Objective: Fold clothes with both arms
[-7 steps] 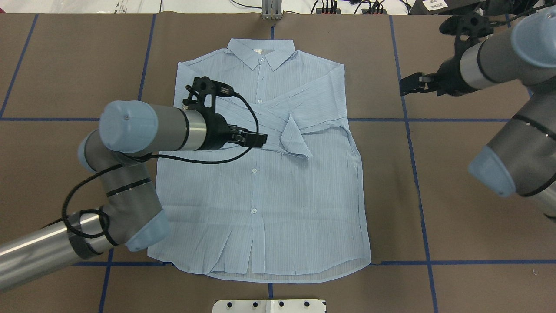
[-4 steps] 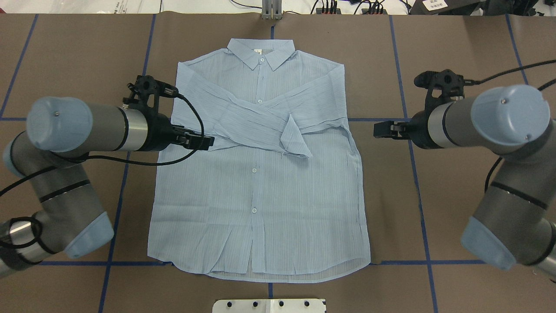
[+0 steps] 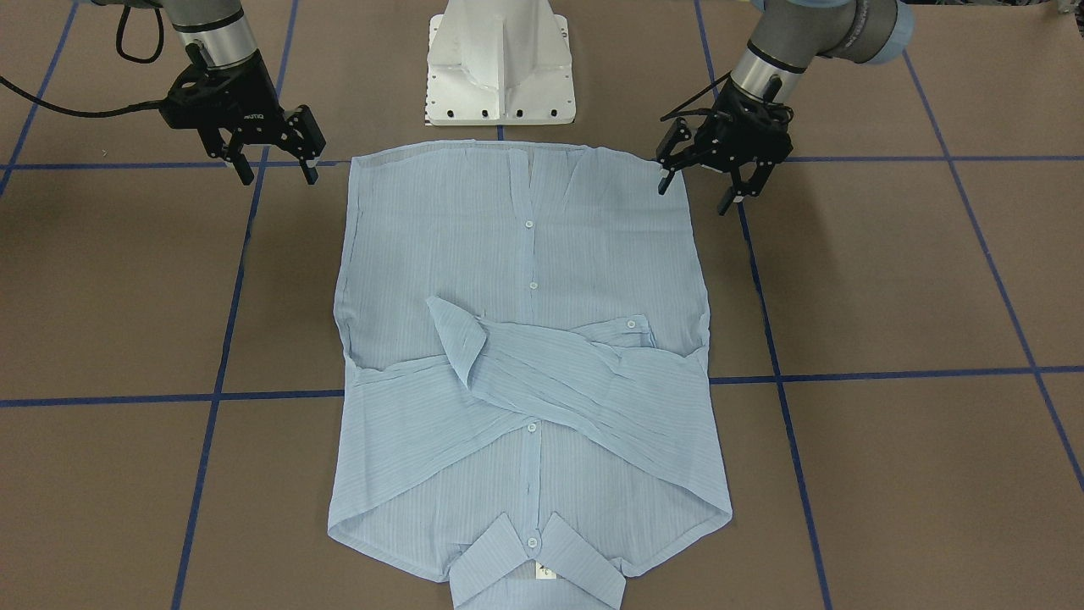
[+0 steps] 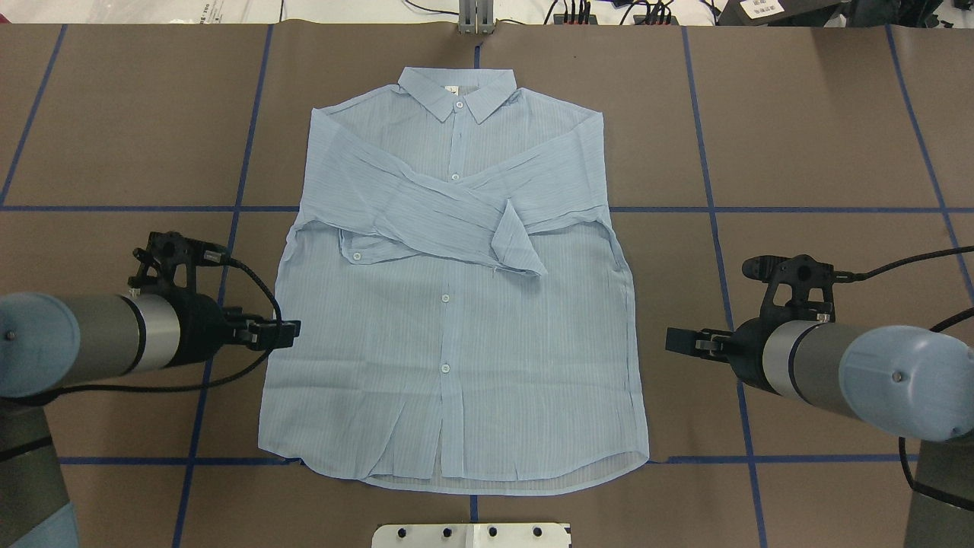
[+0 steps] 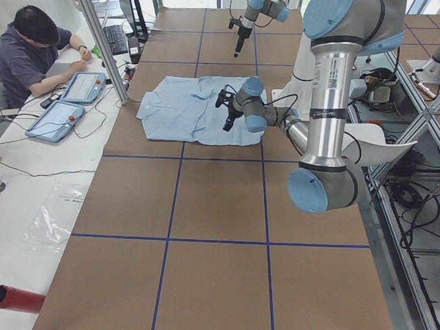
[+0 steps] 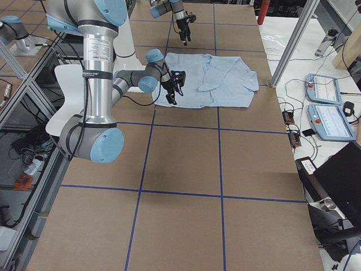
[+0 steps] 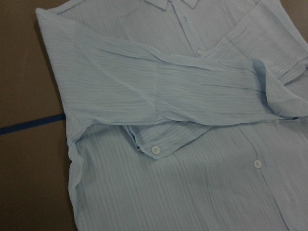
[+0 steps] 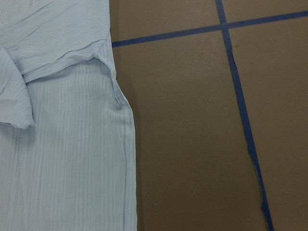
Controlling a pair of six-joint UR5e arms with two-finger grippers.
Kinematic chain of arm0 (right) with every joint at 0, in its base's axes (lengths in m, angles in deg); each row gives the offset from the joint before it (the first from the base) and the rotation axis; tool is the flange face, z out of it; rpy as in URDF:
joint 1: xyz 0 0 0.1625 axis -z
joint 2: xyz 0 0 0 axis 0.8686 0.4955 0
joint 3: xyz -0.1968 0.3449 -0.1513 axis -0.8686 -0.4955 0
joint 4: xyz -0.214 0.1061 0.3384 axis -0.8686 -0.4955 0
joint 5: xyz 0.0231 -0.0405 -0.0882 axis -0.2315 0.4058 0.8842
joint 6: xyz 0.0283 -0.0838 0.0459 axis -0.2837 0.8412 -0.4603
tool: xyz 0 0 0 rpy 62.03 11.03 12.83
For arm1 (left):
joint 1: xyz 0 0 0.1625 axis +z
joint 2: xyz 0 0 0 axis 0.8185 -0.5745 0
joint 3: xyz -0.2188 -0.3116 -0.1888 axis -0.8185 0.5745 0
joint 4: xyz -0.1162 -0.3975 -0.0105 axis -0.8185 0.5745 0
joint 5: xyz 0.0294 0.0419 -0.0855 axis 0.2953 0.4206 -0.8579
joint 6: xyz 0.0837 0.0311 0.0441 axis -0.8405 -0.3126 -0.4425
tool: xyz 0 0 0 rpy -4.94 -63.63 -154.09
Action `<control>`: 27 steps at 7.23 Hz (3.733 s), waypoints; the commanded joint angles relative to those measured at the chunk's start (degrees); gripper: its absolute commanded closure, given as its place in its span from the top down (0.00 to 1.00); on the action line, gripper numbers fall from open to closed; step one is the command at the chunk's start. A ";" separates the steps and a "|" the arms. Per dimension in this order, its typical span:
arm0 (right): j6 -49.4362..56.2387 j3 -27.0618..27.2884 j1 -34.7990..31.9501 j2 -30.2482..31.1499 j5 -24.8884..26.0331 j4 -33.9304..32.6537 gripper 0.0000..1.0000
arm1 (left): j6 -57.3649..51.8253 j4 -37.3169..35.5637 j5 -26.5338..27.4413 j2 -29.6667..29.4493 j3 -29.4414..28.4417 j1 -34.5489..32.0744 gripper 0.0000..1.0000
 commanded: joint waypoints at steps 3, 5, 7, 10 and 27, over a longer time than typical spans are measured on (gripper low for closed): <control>-0.93 0.30 2.02 0.55 2.55 0.04 1.00 | 15.47 -8.22 10.08 1.83 0.10 14.10 0.87; -0.93 0.21 2.11 0.46 2.64 0.04 1.00 | 15.57 -8.86 9.99 1.74 -0.16 14.37 0.37; -1.02 0.13 2.46 0.46 2.99 0.04 1.00 | 15.57 -8.86 9.99 1.83 -0.25 14.46 0.37; -1.02 0.13 2.72 0.46 2.99 0.04 1.00 | 15.57 -9.30 9.99 2.09 -0.25 14.89 0.37; -1.11 -0.49 3.16 0.28 3.78 0.13 1.00 | 15.66 -11.59 9.64 2.01 0.28 15.95 0.00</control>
